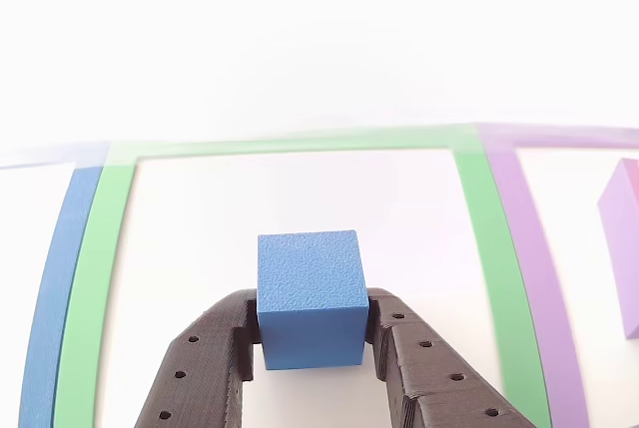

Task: Tower of hanoi

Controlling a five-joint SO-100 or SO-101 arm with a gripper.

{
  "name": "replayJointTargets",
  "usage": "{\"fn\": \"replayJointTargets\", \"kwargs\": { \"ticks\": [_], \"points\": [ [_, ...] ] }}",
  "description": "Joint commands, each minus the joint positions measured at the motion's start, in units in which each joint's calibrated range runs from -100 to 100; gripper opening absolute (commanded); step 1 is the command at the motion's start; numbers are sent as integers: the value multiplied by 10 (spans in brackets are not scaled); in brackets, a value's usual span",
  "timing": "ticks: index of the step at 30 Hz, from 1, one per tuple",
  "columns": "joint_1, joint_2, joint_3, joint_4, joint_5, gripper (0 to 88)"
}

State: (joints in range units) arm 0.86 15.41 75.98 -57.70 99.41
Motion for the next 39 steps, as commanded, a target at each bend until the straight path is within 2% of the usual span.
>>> {"fn": "replayJointTargets", "kwargs": {
  "ticks": [1, 4, 11, 17, 21, 26, 35, 39],
  "points": [
    [-7, 7, -2, -26, 6, 56],
    [-2, 14, -3, -32, 6, 63],
    [-5, 12, -2, -34, 6, 173],
    [-5, -20, -1, -28, 6, 179],
    [-5, -114, 14, 47, 6, 186],
    [11, -317, 19, 275, 6, 180],
    [31, -673, -44, 781, 6, 13],
    [41, -740, -141, 972, 6, 2]
  ]
}}
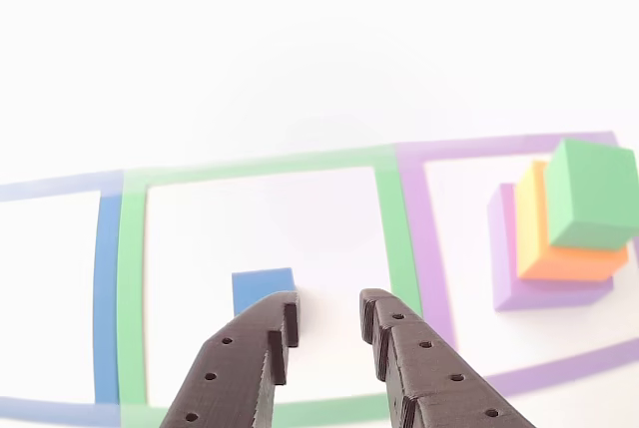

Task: Tower of hanoi

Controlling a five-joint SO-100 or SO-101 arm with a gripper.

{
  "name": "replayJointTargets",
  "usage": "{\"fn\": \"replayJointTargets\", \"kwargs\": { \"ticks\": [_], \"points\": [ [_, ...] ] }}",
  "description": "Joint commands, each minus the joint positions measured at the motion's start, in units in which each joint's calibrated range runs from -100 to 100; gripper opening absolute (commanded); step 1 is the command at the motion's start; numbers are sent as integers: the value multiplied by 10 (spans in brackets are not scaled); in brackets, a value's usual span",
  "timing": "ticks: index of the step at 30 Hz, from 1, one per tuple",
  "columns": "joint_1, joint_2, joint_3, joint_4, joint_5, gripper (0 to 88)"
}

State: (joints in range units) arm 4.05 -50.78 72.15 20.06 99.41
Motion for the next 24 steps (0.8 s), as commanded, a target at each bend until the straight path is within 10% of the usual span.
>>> {"fn": "replayJointTargets", "kwargs": {
  "ticks": [1, 13, 24],
  "points": [
    [15, -84, -136, 246, 6, 2],
    [94, -80, -530, 679, 6, 2],
    [124, -76, -612, 764, 6, 2]
  ]
}}
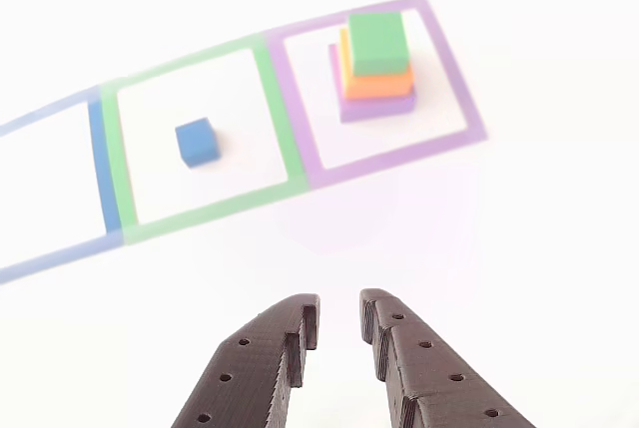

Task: Tower of hanoi

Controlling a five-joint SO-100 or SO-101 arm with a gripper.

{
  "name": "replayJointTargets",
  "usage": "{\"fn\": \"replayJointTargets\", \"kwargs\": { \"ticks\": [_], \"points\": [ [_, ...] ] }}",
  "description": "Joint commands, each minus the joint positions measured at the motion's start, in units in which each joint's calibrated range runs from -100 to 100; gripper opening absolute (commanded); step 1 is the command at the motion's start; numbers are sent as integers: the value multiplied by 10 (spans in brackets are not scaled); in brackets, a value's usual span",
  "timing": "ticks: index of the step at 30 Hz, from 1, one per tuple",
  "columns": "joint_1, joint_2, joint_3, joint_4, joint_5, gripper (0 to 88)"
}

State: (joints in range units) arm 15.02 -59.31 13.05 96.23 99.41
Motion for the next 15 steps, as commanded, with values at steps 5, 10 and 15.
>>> {"fn": "replayJointTargets", "kwargs": {
  "ticks": [5, 10, 15],
  "points": [
    [32, 6, 16, -25, 6, 2],
    [53, -6, 99, -101, 6, 36],
    [79, -8, 199, -202, 6, 101]
  ]
}}
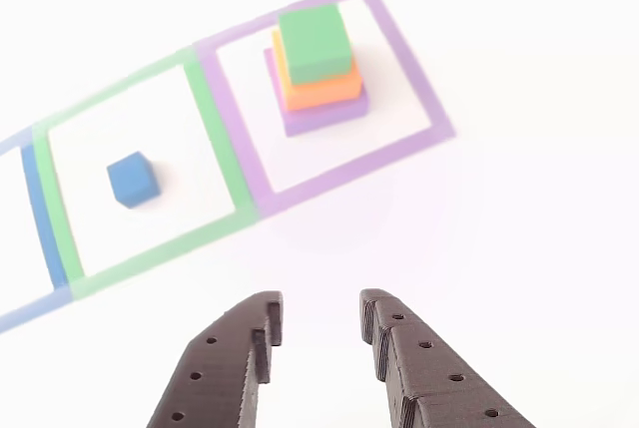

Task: Tower of hanoi

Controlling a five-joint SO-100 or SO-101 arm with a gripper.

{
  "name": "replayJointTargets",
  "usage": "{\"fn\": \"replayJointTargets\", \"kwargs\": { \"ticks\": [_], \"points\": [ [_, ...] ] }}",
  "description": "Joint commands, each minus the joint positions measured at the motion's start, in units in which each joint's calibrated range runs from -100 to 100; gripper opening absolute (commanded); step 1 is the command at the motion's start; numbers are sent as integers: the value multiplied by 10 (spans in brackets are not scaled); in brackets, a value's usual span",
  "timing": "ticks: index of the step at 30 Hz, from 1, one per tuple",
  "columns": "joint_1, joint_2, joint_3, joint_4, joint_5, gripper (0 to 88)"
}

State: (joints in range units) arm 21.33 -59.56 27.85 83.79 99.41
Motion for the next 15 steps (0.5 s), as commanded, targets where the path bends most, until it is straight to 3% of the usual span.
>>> {"fn": "replayJointTargets", "kwargs": {
  "ticks": [1, 15],
  "points": [
    [19, -6, 75, -104, 6, 106],
    [43, 51, 341, -491, 6, 285]
  ]
}}
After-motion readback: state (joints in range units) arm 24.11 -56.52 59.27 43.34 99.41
